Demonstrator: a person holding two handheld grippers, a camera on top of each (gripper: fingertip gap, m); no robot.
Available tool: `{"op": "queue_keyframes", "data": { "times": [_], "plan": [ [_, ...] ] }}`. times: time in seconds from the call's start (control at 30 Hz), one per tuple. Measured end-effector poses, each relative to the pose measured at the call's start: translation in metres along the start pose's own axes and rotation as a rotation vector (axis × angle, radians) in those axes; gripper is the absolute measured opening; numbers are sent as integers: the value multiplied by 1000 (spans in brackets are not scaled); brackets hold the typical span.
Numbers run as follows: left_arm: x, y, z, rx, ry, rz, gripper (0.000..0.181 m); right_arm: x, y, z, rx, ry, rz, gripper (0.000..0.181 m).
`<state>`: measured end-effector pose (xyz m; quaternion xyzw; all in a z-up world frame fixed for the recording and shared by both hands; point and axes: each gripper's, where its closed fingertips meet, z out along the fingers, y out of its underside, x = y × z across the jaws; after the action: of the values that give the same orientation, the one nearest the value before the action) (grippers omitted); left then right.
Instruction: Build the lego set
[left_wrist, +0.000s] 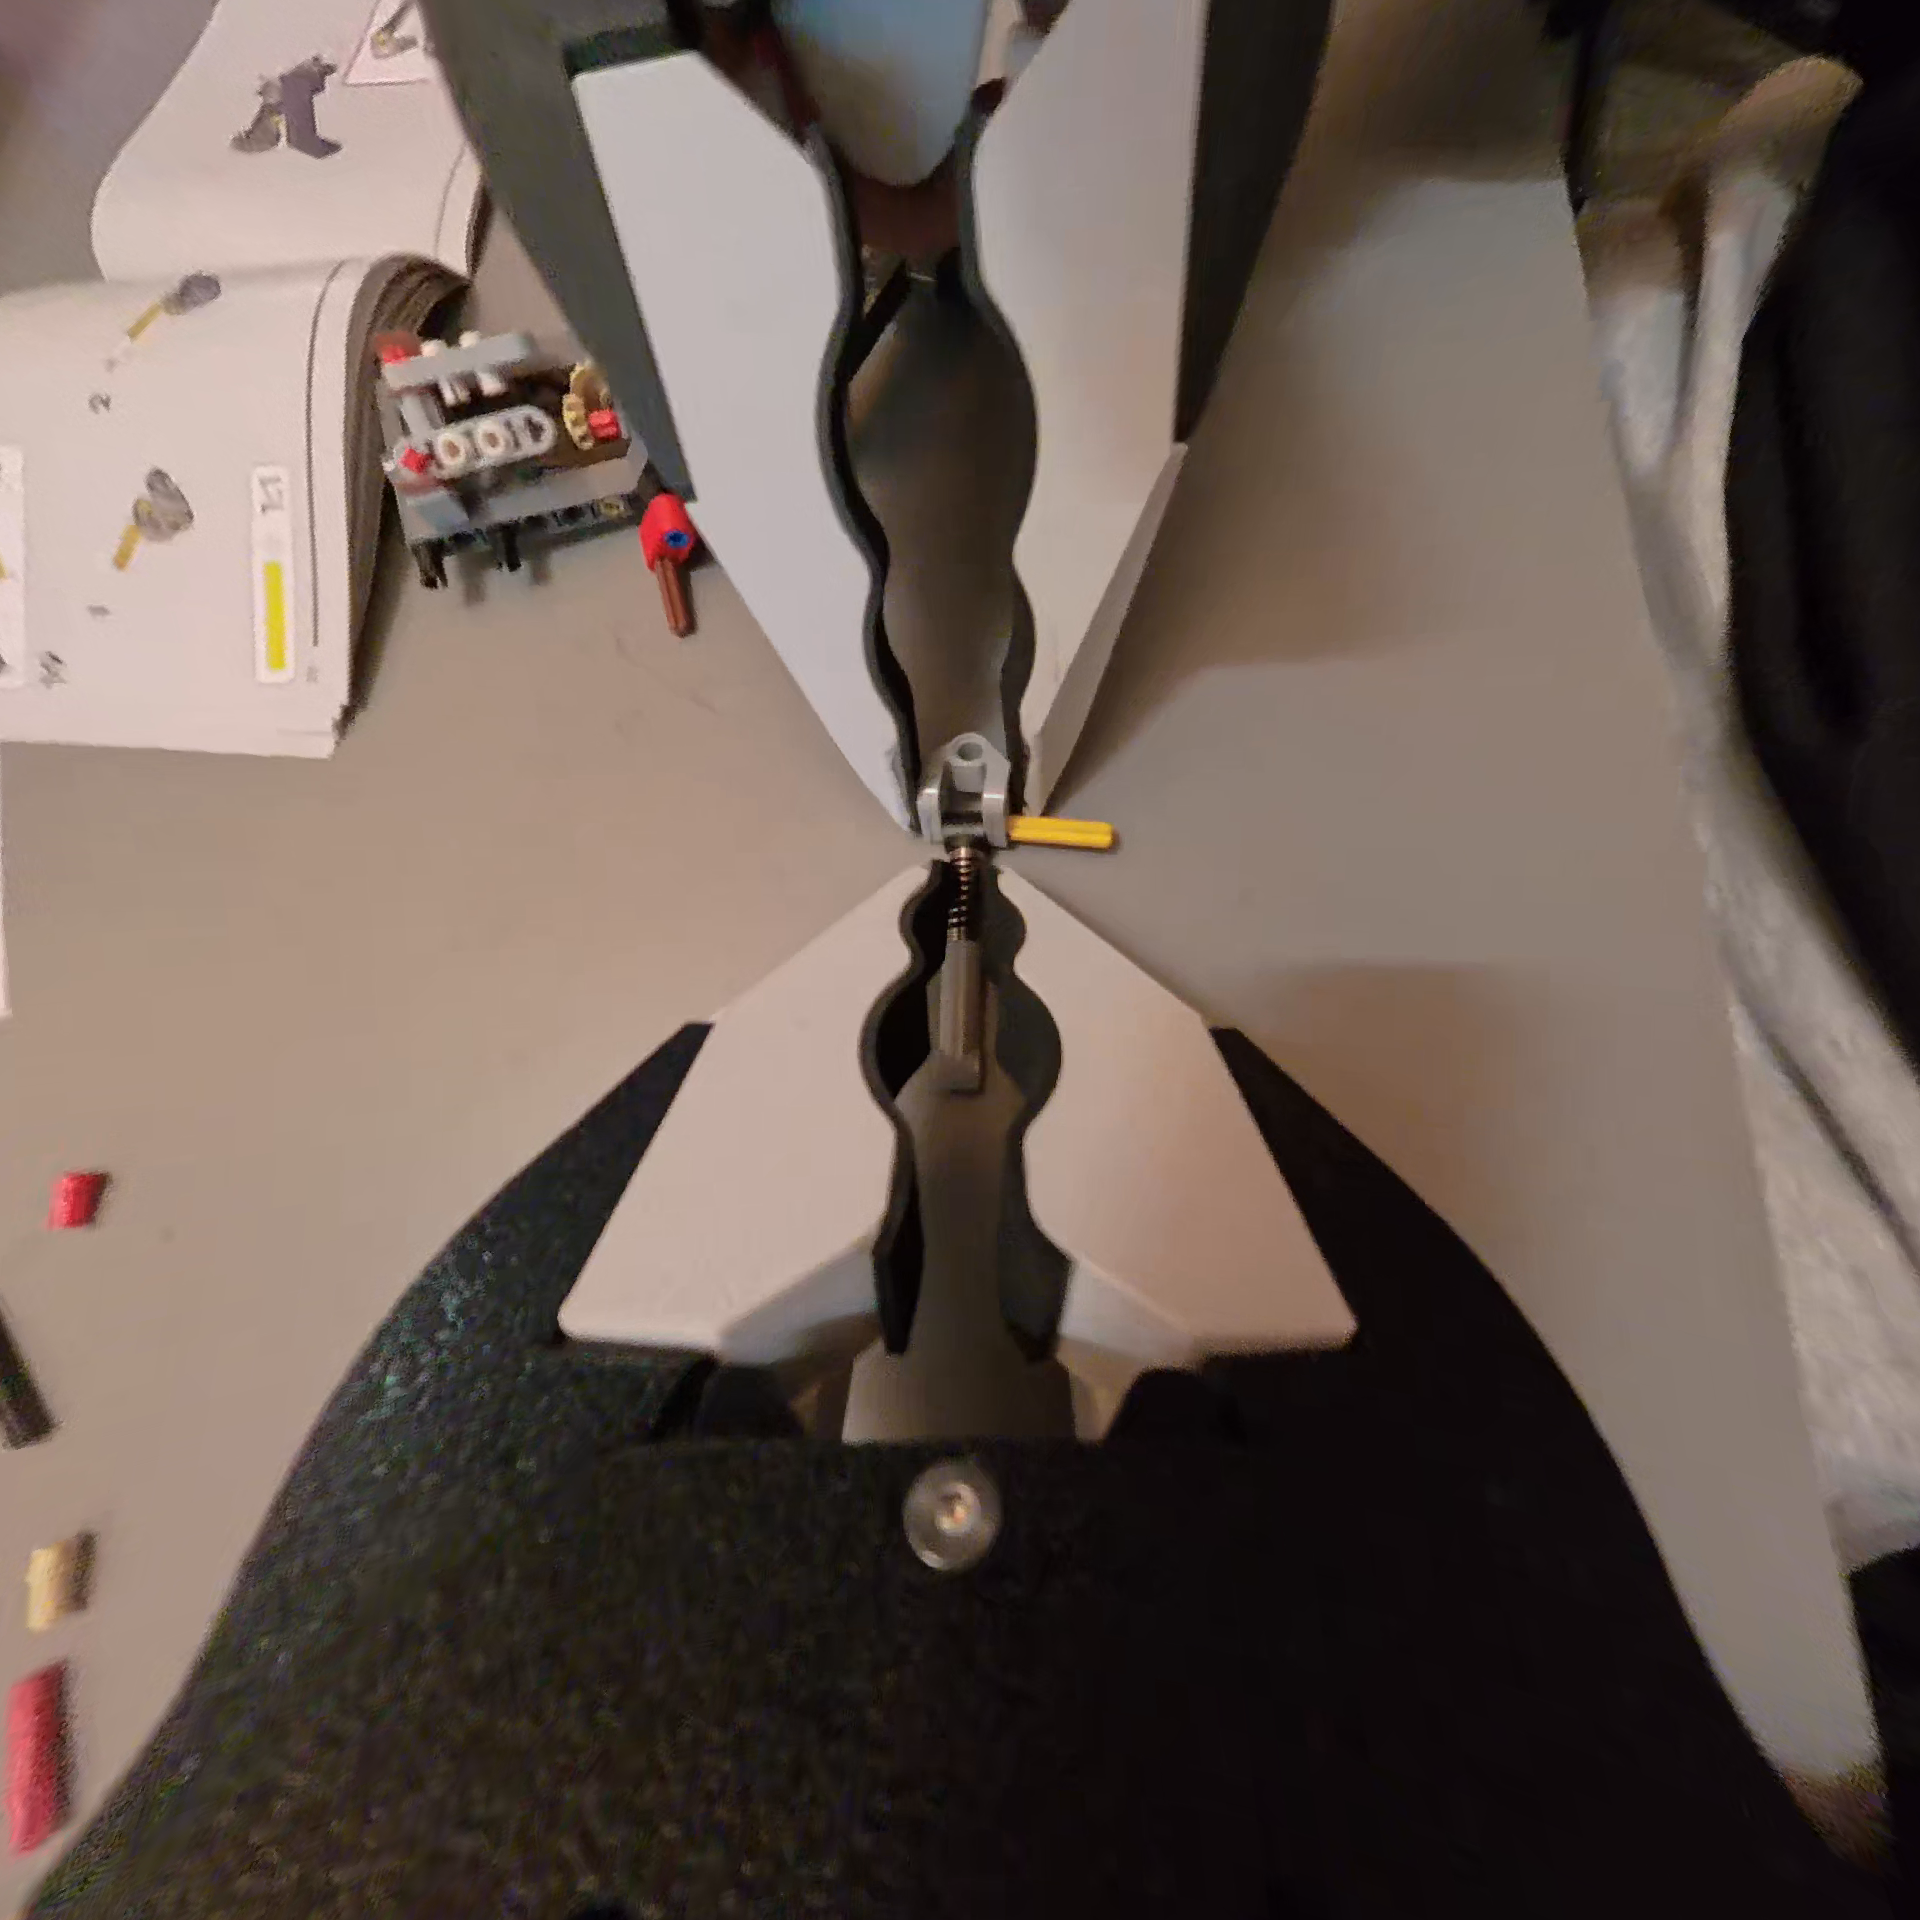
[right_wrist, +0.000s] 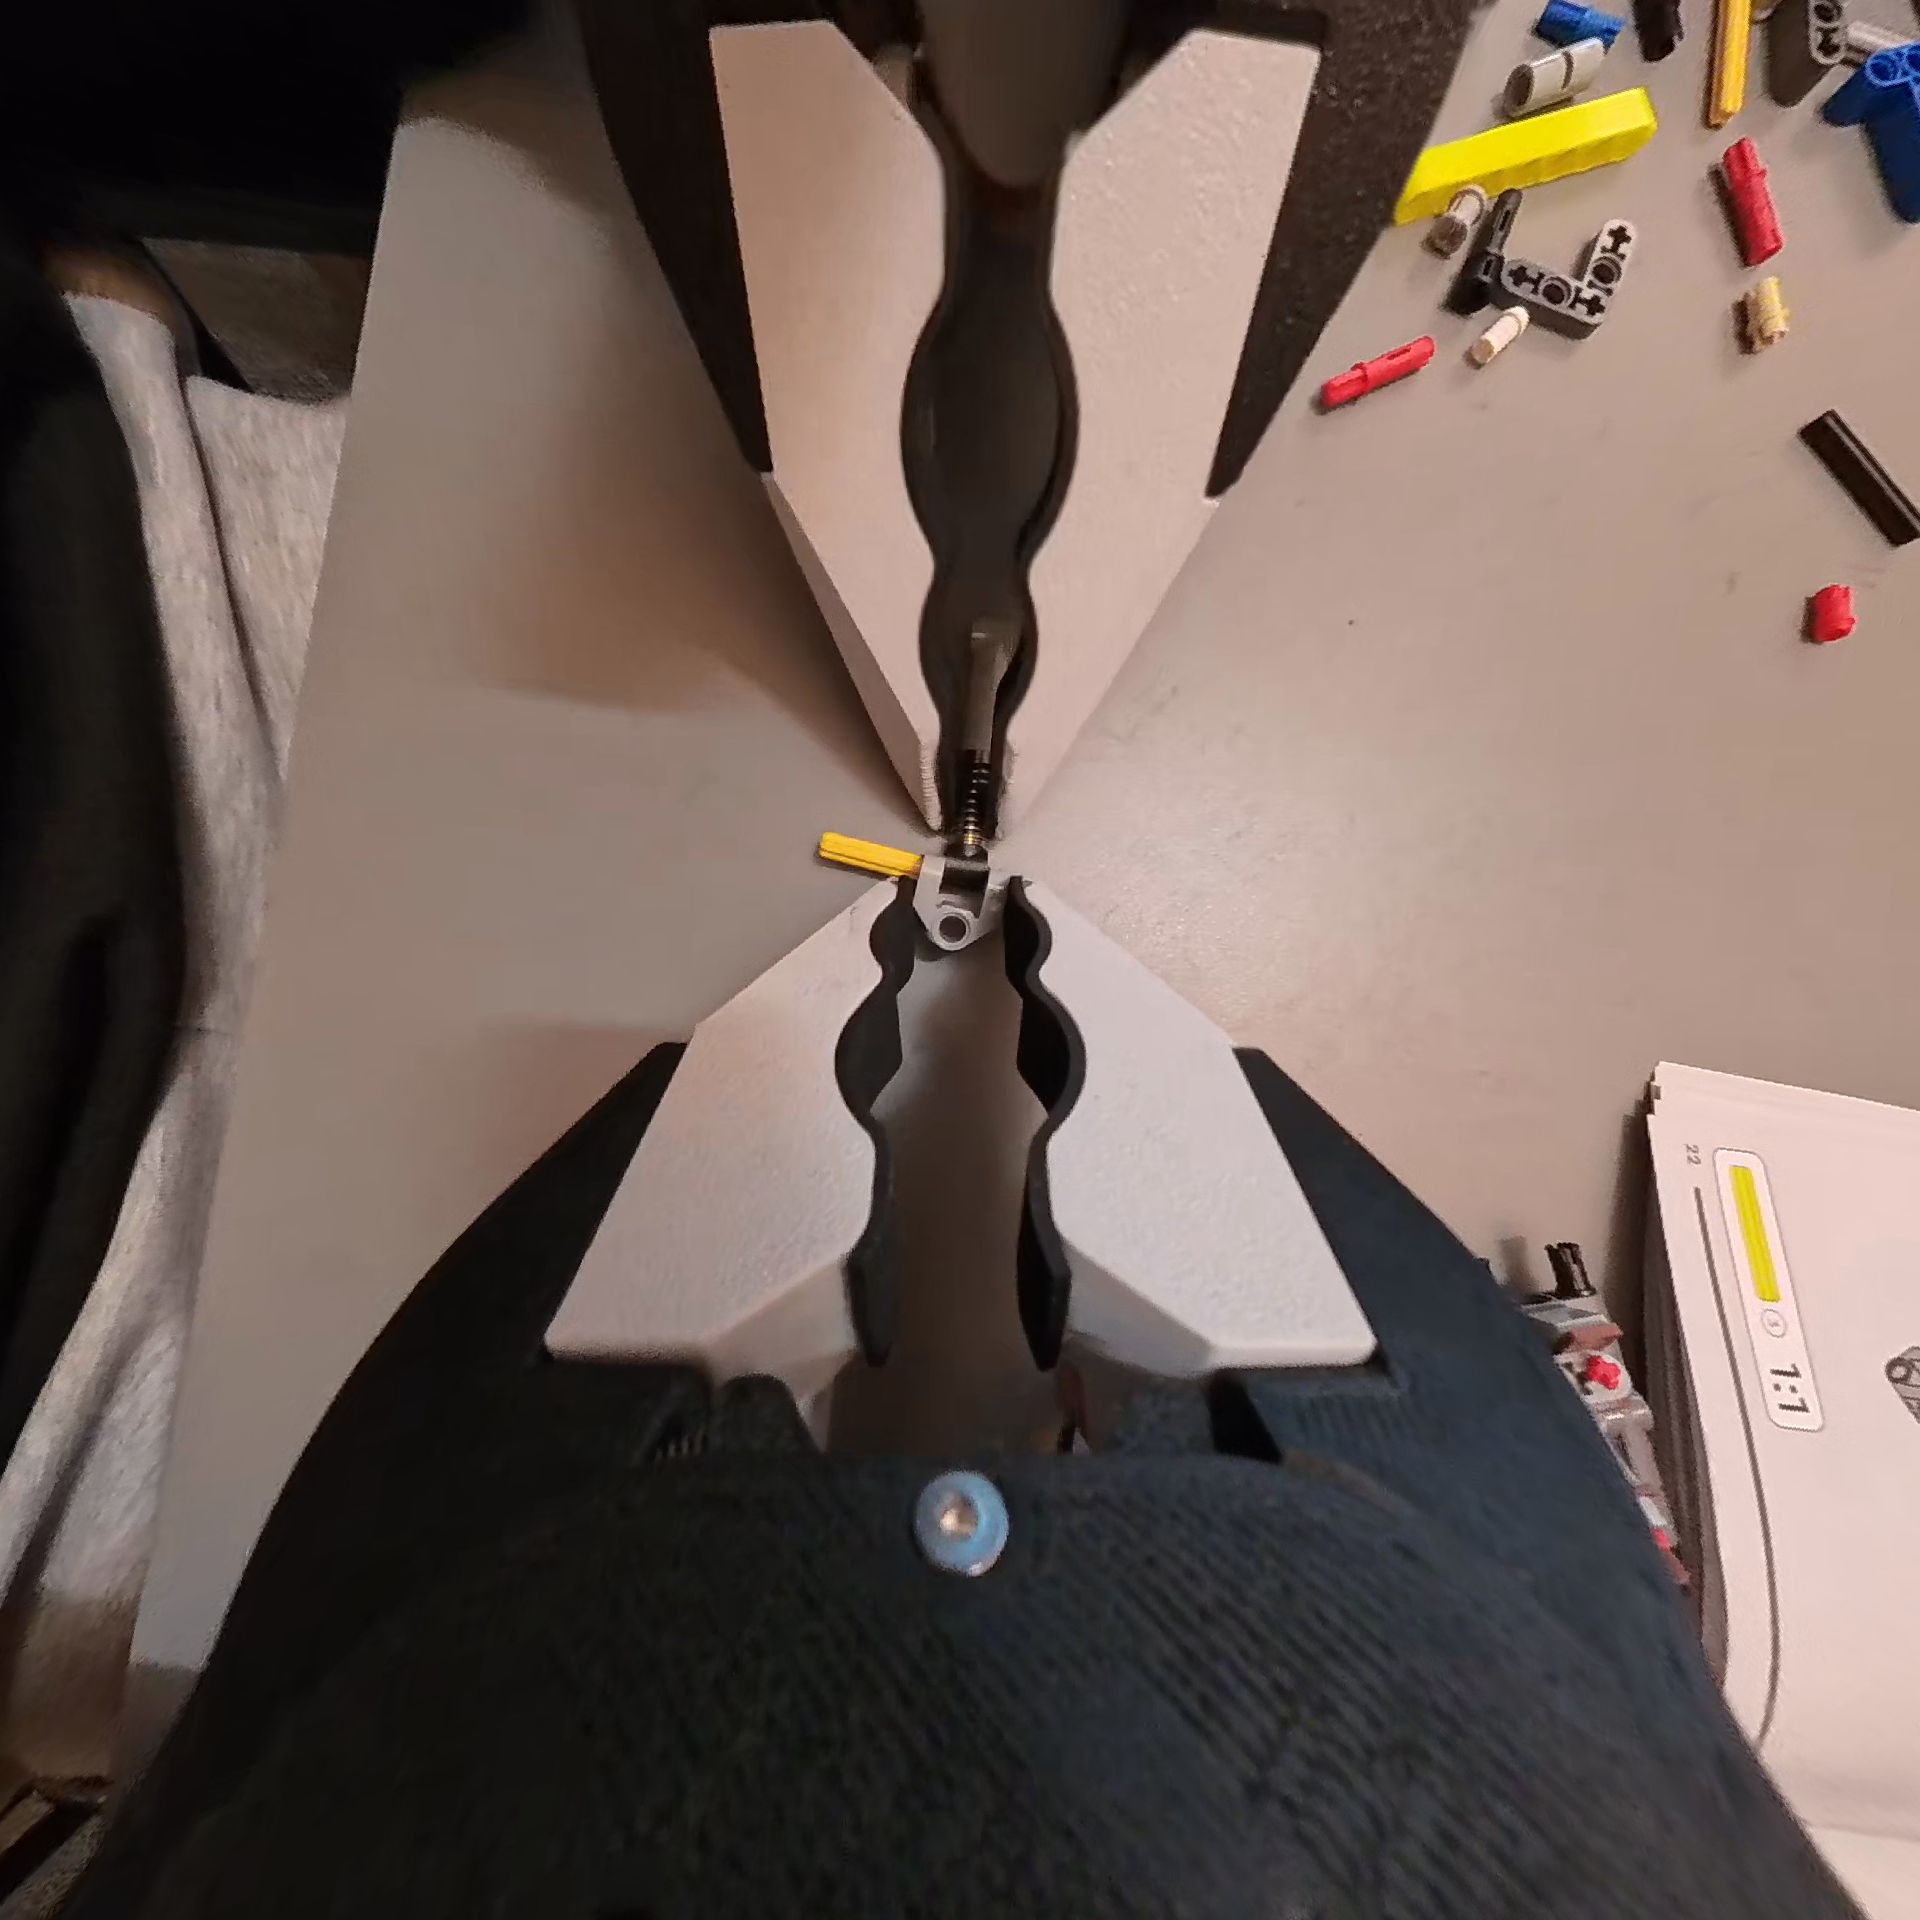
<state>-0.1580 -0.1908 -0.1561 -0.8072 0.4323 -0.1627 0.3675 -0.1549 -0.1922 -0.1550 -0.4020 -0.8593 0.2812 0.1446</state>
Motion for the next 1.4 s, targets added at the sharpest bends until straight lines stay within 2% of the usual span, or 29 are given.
{"op": "queue_keyframes", "data": {
  "times": [0.03, 0.23, 0.4, 0.63, 0.9, 1.0, 1.13, 1.27, 1.4],
  "plan": [
    [1, 0, 0, -3, 11, -31, 3, 0, 0, 0, -4, 0, -4, 15],
    [1, 0, 0, 3, -9, 2, 3, 0, 0, 0, -15, -26, -42, 15],
    [2, -1, 1, 0, 17, -47, 3, -1, 0, 0, -31, -37, -52, 15],
    [2, -1, 1, 1, 42, -24, 3, -1, 0, 1, -65, -67, -60, 15],
    [0, -2, 3, 6, 23, 2, 3, 1, 3, -2, -69, -35, -17, 16],
    [2, -2, 3, 7, -4, 25, 3, 2, 8, -6, -70, 29, 33, 27],
    [2, -3, 3, 9, -21, 49, 3, -1, 12, -9, -58, 82, 66, 26],
    [4, -4, 3, 13, -53, 100, 3, -4, 8, -7, -38, 101, 52, 10],
    [5, -4, 3, 12, -50, 97, 3, -5, 8, -6, -21, 91, 40, 9]
  ]
}}
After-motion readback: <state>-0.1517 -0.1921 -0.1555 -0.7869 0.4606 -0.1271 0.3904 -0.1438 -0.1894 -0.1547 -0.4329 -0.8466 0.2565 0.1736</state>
